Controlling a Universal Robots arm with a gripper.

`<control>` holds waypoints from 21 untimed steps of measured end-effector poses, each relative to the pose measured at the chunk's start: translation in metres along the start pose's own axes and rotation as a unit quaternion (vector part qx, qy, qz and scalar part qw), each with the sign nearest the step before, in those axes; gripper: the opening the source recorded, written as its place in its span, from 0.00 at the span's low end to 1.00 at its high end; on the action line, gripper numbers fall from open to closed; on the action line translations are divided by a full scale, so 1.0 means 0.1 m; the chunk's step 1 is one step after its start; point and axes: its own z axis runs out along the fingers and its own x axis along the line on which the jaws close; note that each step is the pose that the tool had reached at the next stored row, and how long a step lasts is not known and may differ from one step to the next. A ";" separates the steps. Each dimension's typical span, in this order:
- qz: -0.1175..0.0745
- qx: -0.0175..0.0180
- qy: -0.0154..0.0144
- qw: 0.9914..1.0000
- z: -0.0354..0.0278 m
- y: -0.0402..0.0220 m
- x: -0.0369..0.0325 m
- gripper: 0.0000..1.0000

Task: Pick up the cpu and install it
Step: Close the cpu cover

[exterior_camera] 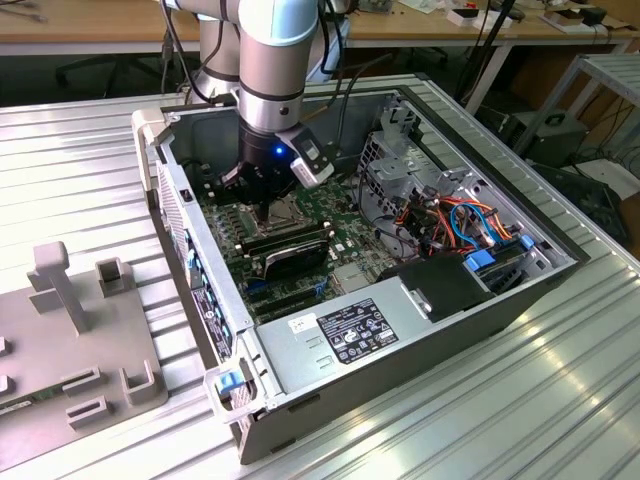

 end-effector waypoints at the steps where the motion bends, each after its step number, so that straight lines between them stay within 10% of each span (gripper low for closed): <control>1: 0.000 0.000 0.000 1.000 0.000 0.000 0.000 0.11; 11: 0.000 0.000 0.000 1.000 -0.160 0.000 -0.007 0.11; 21: 0.000 0.000 0.000 1.000 -0.162 0.001 -0.103 0.11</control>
